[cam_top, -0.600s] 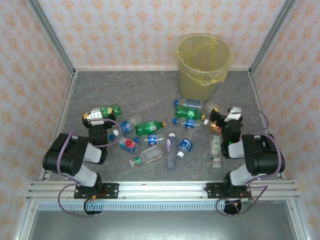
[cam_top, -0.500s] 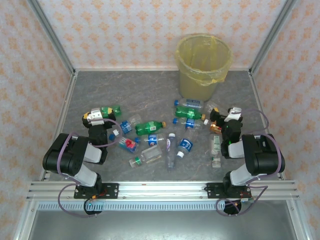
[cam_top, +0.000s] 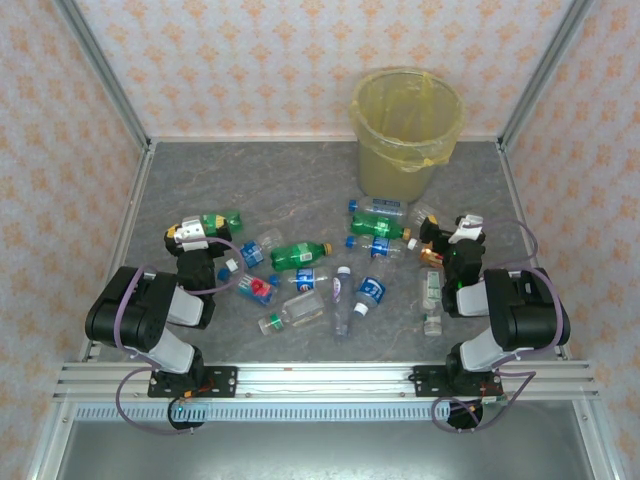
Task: Put the plastic bottles in the bin
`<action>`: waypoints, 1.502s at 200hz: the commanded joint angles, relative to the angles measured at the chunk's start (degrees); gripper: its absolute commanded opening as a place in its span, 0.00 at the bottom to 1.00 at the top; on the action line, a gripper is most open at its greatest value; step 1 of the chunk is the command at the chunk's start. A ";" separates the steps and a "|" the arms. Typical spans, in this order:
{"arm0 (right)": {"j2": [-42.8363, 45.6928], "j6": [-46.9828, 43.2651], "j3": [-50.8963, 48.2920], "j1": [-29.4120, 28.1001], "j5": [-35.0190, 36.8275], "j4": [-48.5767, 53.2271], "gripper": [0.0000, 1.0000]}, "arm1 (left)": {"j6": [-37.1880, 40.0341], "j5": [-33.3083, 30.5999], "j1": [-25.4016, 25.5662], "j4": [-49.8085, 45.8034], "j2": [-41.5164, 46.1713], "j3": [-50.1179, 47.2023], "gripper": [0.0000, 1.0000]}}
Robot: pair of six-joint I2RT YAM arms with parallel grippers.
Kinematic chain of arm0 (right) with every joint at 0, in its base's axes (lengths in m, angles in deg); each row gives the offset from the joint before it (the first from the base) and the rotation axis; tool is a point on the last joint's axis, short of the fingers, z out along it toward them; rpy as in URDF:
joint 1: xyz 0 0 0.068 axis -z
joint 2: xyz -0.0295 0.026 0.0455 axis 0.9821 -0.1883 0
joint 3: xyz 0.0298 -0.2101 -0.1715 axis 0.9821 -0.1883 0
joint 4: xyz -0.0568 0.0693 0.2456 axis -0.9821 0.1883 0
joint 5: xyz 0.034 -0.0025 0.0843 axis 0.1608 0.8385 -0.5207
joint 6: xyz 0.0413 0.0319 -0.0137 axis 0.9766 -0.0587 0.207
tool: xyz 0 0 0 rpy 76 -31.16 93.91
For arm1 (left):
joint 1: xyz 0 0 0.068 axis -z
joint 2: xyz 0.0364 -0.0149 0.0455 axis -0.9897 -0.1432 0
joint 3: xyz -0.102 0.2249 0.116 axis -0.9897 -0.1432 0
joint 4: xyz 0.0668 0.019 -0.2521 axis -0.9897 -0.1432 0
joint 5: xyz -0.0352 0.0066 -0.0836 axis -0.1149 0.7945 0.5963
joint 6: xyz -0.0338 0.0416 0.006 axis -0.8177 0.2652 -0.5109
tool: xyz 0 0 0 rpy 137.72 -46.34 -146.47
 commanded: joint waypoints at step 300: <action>33.72 26.80 19.45 0.52 12.32 52.54 1.00 | -26.36 4.22 -3.57 -84.34 22.26 36.30 1.00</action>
